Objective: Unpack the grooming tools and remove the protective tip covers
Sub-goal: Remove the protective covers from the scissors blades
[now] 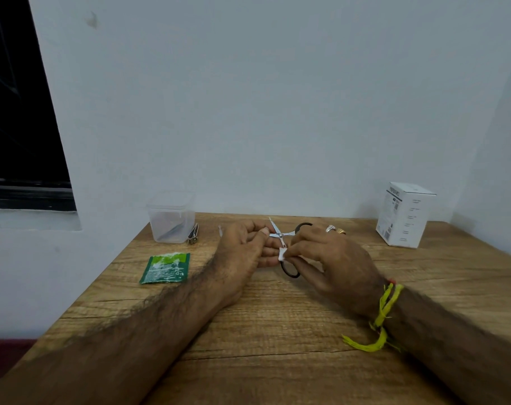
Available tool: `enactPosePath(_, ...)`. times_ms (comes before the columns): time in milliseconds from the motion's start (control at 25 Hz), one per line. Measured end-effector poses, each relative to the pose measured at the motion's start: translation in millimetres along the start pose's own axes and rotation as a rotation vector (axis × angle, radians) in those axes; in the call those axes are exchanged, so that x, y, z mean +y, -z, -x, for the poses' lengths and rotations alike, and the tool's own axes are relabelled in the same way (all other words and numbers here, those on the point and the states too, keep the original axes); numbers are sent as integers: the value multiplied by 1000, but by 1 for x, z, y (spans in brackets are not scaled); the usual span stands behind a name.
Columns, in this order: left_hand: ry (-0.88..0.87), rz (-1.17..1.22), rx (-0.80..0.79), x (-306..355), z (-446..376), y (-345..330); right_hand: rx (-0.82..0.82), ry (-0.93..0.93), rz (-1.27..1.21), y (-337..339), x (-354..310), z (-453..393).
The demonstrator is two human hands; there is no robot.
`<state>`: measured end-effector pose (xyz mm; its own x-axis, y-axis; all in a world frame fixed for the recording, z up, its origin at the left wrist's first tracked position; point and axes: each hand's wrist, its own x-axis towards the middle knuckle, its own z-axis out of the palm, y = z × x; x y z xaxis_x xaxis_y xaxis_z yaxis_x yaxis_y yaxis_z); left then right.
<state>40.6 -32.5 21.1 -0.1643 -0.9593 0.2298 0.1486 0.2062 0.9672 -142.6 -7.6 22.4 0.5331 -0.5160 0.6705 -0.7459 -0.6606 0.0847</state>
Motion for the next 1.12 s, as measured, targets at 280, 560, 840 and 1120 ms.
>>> enactPosePath(280, -4, 8, 12, 0, 0, 1, -70, 67, 7, 4, -5, -1)
enactPosePath(560, 5, 7, 44, -2, -2, 4, -41, 57, -53, 4, -8, -1)
enactPosePath(840, 22, -9, 113, -2, -5, 7, -148, 56, -72, 10, -1, 2)
enactPosePath(1120, 38, -45, 79, -4, -7, 7, -197, 134, 14, 15, 5, 0)
